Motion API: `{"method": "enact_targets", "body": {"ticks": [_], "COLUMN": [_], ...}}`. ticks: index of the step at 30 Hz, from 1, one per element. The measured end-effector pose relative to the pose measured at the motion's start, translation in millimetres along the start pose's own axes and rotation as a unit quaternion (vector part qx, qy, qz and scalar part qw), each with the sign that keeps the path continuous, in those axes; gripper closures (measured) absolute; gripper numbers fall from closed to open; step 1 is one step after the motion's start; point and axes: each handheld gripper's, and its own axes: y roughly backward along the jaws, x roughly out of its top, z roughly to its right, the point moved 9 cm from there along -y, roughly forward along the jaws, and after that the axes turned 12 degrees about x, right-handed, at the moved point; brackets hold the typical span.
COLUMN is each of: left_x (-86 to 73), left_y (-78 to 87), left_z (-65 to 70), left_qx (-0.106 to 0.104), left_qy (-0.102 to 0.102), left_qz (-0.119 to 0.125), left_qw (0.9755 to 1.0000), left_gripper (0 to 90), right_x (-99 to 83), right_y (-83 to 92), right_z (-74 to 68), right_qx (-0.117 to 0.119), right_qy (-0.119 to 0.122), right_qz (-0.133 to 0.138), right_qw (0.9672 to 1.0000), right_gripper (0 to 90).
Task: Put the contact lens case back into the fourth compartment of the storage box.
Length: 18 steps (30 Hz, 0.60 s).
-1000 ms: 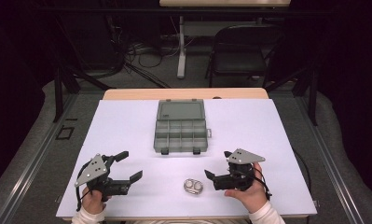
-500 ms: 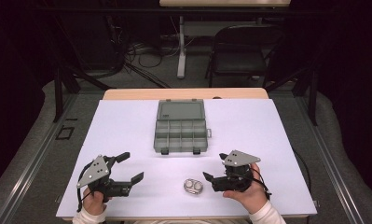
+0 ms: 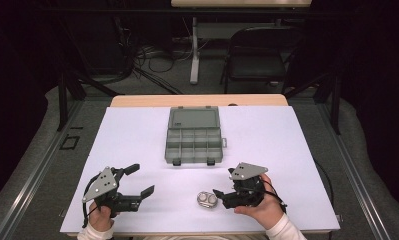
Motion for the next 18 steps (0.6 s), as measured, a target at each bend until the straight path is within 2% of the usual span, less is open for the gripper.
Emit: {"method": "enact_targets", "body": {"ticks": [18], "left_x": [-0.6], "left_y": [-0.8], "left_z": [0.3], "left_qx": [-0.001], "left_qy": [-0.003], "left_qz": [-0.002], "left_qw": [1.0], "left_gripper": [15.9], "right_x": [-2.5], "right_y": [-12.2], "right_z": [-9.9], "right_qx": [0.024], "right_qy": [0.021], "right_qz": [-0.042], "right_qw": [0.9986], "right_gripper": [25.0]}}
